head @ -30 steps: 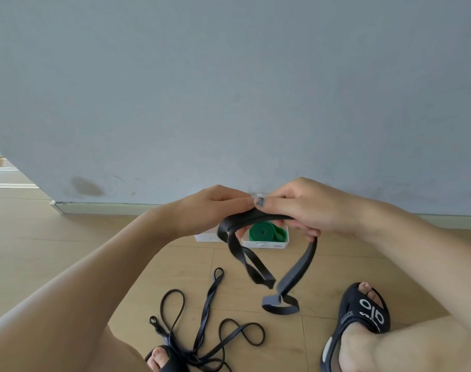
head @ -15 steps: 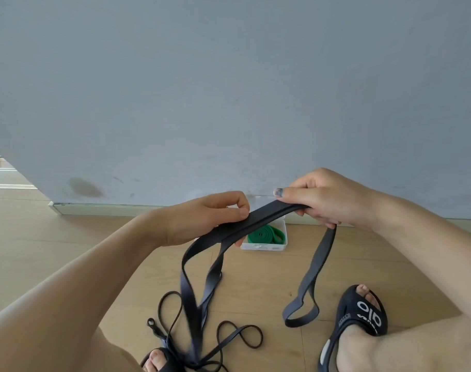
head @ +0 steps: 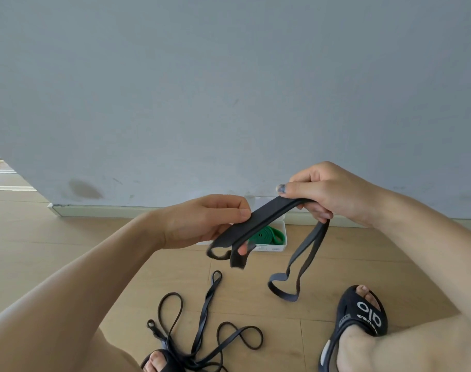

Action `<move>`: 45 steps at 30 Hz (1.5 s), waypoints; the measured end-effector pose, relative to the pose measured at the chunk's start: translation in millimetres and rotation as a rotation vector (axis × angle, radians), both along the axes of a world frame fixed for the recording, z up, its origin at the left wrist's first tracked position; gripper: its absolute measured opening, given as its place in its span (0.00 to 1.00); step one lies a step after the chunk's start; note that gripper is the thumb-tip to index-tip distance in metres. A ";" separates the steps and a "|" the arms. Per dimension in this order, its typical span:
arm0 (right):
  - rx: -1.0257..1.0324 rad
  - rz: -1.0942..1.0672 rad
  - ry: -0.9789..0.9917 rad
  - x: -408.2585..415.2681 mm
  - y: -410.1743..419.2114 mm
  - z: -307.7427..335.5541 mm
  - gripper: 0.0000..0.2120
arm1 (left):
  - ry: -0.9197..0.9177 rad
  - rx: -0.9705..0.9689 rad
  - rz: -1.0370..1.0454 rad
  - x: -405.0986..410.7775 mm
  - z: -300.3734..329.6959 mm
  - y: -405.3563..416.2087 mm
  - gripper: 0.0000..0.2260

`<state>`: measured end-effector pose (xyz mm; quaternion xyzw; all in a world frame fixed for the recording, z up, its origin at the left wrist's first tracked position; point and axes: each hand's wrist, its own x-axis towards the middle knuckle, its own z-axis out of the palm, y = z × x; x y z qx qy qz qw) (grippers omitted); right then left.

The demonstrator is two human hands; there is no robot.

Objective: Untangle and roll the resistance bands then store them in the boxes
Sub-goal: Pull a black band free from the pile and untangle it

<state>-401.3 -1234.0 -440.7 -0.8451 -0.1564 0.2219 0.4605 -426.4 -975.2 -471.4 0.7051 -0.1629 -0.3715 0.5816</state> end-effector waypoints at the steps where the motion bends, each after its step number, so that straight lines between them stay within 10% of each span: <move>1: -0.002 -0.002 0.003 0.0 0.2 -0.1 0.21 | -0.013 0.018 -0.014 -0.3 1.0 -0.4 0.11; 25: -0.092 0.138 -0.065 -19.3 26.4 0.4 0.25 | -0.139 0.040 0.138 3.2 -0.5 -0.8 0.15; 45: 0.095 -0.216 0.022 9.3 -4.3 6.9 0.23 | -0.303 0.121 0.168 3.3 -8.8 -3.9 0.08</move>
